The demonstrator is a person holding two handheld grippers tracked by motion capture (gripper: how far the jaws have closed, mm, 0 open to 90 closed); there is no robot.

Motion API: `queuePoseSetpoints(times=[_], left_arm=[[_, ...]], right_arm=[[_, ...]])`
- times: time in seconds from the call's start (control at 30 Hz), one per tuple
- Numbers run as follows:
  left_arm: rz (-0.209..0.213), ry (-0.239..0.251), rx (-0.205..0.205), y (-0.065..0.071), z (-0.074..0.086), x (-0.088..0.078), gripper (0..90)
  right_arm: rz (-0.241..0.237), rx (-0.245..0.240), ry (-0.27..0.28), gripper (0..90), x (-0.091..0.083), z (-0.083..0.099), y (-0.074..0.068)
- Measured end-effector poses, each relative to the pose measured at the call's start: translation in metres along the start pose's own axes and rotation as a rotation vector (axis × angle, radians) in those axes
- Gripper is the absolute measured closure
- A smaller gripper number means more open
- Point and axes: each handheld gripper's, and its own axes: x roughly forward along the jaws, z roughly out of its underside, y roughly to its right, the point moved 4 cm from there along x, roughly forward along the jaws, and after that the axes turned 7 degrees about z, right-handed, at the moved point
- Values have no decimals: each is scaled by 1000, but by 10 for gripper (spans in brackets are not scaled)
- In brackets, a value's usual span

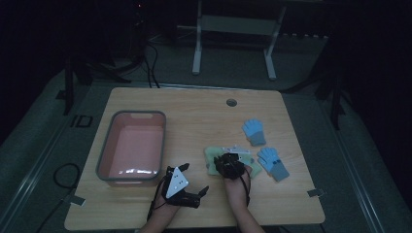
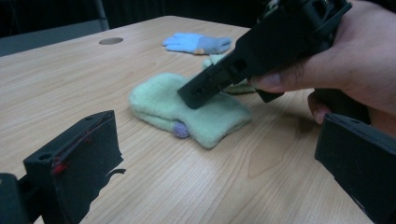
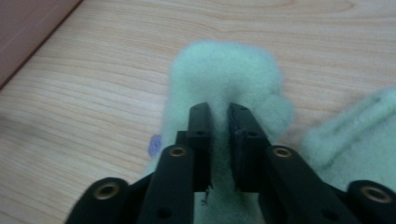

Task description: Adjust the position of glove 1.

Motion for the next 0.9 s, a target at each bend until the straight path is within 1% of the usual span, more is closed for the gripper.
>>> queuePoseSetpoints(times=[0.07, 0.13, 0.17, 0.23, 0.27, 0.3, 0.33, 0.37, 0.4, 0.43, 0.47, 0.5, 0.53, 0.57, 0.6, 0.67, 0.73, 0.77, 0.83, 0.9], left_arm=[[1, 2, -7, -1, 0, 0, 4], [3, 2, -7, -1, 0, 0, 4], [3, 2, -7, -1, 0, 0, 4], [5, -4, 0, 0, 0, 1, 4], [5, -6, 3, 0, 0, 1, 4], [5, -6, 3, 0, 0, 1, 4], [5, -9, 6, 1, 0, 1, 4], [5, -9, 6, 1, 0, 1, 4], [6, -8, 4, 1, 0, 1, 4], [7, -7, 2, 0, 0, 1, 4], [7, -7, 2, 0, 0, 1, 4], [7, -7, 1, 0, 0, 1, 4], [7, -8, 3, 1, 0, 1, 4], [7, -7, 4, 1, 0, 1, 4], [7, -7, 4, 1, 0, 1, 5], [8, -6, 4, 1, 0, 1, 4], [10, -5, 3, 1, 0, 1, 4], [10, -4, 2, 0, 0, 1, 4], [9, -4, 1, 0, 0, 1, 4], [10, -9, 1, 0, 0, 1, 4]], right_arm=[[-3, -29, 14, 701, -4, -5, 0], [-23, -50, 31, 675, -8, -12, 2], [-23, -50, 31, 675, -8, -12, 2], [-70, -84, 55, 651, -15, -19, 8], [-99, -73, 42, 649, -18, -21, 11], [-99, -73, 42, 649, -18, -21, 11], [-108, -93, 46, 653, -22, -23, 19], [-99, -117, 47, 653, -23, -25, 23], [-108, -125, 43, 652, -23, -27, 27], [-119, -107, 28, 657, -24, -29, 35], [-122, -101, 20, 673, -25, -31, 38], [-122, -101, 20, 673, -25, -31, 38], [-138, -145, 19, 672, -29, -37, 47], [-145, -174, 21, 666, -30, -39, 49], [-145, -174, 21, 666, -30, -39, 49], [-160, -240, 16, 650, -32, -43, 58], [-177, -263, 17, 650, -34, -44, 66], [-181, -294, 11, 651, -34, -43, 71], [-176, -332, -11, 646, -33, -41, 78], [-188, -360, -29, 647, -32, -36, 84]])
